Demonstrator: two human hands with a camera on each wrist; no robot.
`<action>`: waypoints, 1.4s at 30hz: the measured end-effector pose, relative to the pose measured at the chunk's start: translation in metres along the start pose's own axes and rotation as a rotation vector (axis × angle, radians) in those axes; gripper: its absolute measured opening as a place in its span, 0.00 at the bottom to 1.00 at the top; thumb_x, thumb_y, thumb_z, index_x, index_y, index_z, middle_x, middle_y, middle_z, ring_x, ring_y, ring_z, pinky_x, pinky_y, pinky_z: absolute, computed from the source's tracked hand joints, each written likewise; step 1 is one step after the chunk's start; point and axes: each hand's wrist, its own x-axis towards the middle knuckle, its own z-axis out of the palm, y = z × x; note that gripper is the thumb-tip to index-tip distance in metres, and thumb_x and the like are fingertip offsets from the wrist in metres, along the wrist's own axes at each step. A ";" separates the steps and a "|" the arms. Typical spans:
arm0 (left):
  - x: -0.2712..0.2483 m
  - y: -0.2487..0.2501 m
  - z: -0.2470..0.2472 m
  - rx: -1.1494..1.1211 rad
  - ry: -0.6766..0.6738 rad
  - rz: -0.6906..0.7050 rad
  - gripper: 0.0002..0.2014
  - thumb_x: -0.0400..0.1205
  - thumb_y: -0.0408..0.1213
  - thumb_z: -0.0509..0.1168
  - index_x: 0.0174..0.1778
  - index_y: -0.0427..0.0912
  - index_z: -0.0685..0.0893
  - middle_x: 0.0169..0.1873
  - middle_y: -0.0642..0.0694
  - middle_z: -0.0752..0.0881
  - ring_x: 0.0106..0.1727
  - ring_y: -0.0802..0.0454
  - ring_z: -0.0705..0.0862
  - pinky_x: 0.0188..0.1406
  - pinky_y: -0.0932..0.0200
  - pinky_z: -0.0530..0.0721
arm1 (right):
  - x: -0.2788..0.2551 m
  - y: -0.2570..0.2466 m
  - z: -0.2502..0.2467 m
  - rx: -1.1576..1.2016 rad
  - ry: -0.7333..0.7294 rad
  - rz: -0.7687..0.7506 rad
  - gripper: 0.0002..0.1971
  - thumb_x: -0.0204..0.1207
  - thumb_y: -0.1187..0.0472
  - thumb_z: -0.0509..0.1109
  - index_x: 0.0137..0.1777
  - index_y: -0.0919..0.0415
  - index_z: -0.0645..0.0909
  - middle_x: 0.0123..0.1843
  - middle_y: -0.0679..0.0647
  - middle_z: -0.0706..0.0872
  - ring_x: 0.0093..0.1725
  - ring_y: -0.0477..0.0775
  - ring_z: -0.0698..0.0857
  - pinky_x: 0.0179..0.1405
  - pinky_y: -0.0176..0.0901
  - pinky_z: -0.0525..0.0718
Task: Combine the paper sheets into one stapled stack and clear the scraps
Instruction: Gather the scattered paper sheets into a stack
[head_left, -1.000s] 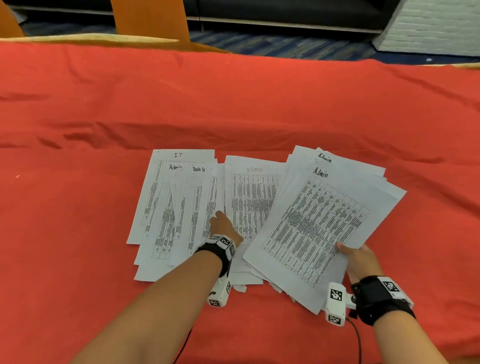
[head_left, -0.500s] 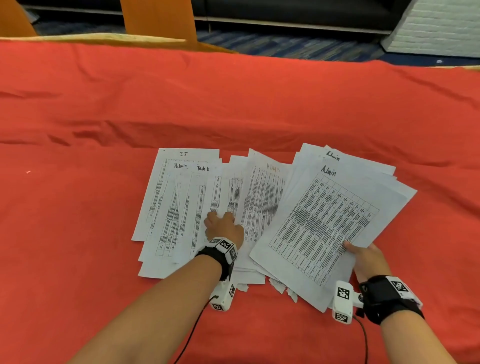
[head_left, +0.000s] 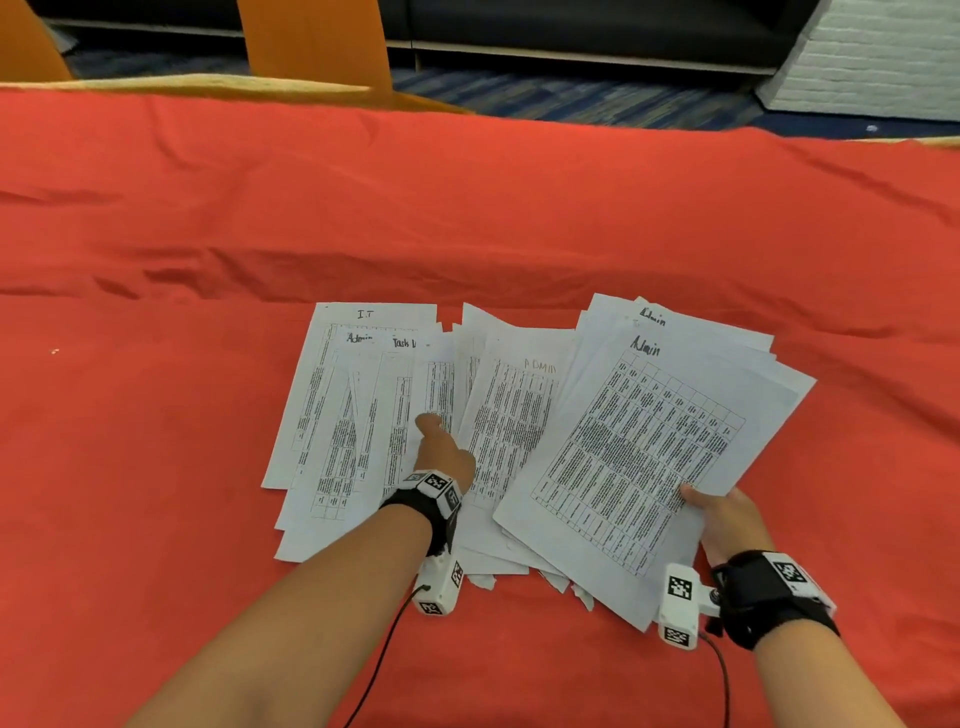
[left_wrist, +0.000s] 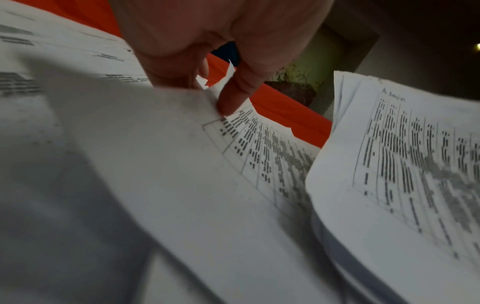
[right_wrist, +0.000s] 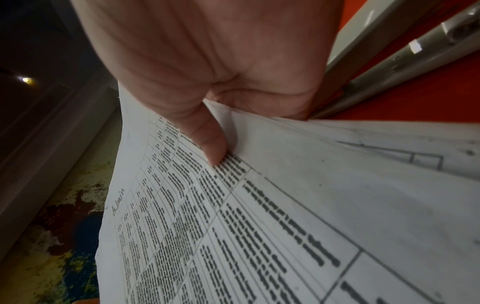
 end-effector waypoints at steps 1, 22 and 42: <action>-0.002 0.000 -0.002 0.003 -0.009 0.007 0.26 0.81 0.23 0.55 0.76 0.34 0.59 0.56 0.35 0.79 0.49 0.42 0.82 0.40 0.55 0.81 | -0.001 -0.001 0.001 0.006 0.001 -0.001 0.21 0.78 0.73 0.67 0.71 0.67 0.77 0.65 0.63 0.85 0.62 0.68 0.84 0.68 0.68 0.77; -0.060 -0.021 -0.051 -0.450 -0.281 0.145 0.13 0.83 0.29 0.62 0.59 0.49 0.81 0.56 0.47 0.87 0.57 0.49 0.86 0.59 0.54 0.85 | -0.025 -0.026 0.100 -0.156 -0.283 -0.066 0.22 0.75 0.79 0.66 0.68 0.67 0.76 0.67 0.63 0.81 0.62 0.60 0.81 0.68 0.54 0.76; -0.077 -0.001 -0.147 -0.641 0.260 0.403 0.16 0.78 0.32 0.66 0.59 0.54 0.75 0.51 0.55 0.85 0.50 0.63 0.85 0.50 0.63 0.82 | -0.132 -0.083 0.192 -0.176 -0.541 -0.524 0.24 0.69 0.63 0.78 0.66 0.53 0.81 0.60 0.46 0.89 0.64 0.49 0.86 0.69 0.54 0.79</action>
